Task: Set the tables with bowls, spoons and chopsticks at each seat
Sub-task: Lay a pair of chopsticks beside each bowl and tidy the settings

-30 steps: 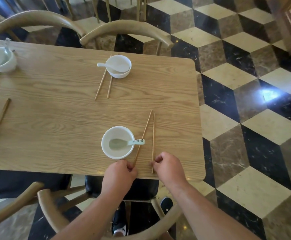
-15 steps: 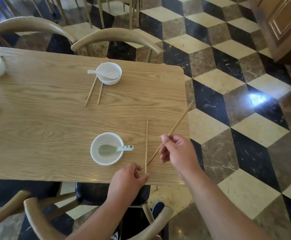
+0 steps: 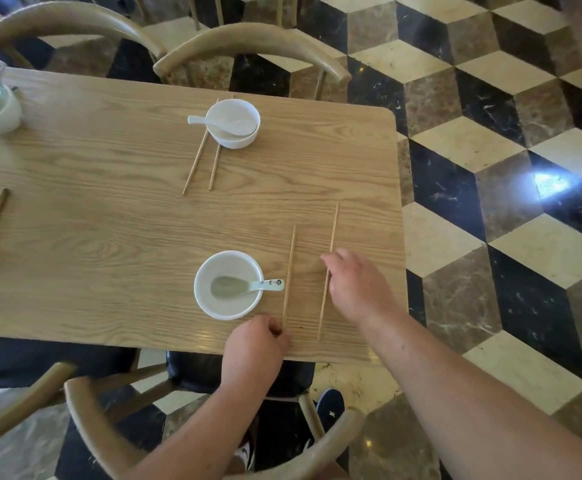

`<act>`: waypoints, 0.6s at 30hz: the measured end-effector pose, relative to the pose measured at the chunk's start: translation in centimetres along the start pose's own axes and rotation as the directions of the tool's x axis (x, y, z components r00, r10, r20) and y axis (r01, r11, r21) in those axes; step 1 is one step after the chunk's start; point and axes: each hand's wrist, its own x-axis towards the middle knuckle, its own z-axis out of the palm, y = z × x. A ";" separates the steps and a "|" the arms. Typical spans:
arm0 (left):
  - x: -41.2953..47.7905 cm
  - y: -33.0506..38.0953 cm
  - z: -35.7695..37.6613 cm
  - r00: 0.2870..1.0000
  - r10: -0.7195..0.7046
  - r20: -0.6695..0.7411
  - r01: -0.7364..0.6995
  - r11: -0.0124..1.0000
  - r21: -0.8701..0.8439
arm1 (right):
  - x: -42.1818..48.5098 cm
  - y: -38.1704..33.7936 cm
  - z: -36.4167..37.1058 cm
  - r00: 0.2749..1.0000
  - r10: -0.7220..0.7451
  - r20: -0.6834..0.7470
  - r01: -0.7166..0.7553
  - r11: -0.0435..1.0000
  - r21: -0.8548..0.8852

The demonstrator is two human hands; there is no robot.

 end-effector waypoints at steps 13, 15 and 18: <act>0.8 -1.3 -1.1 0.996 -0.011 0.088 0.025 0.985 -0.169 | -4.2 -4.1 4.4 0.857 0.480 0.188 -0.512 0.747 0.425; 0.9 -1.3 -1.2 0.995 -0.013 0.098 0.031 0.981 -0.190 | -3.9 -4.8 4.7 0.849 0.476 0.230 -0.527 0.724 0.445; 1.1 -1.3 -1.1 0.995 0.002 0.096 0.016 0.984 -0.178 | -3.6 -5.9 5.4 0.844 0.456 0.282 -0.535 0.696 0.478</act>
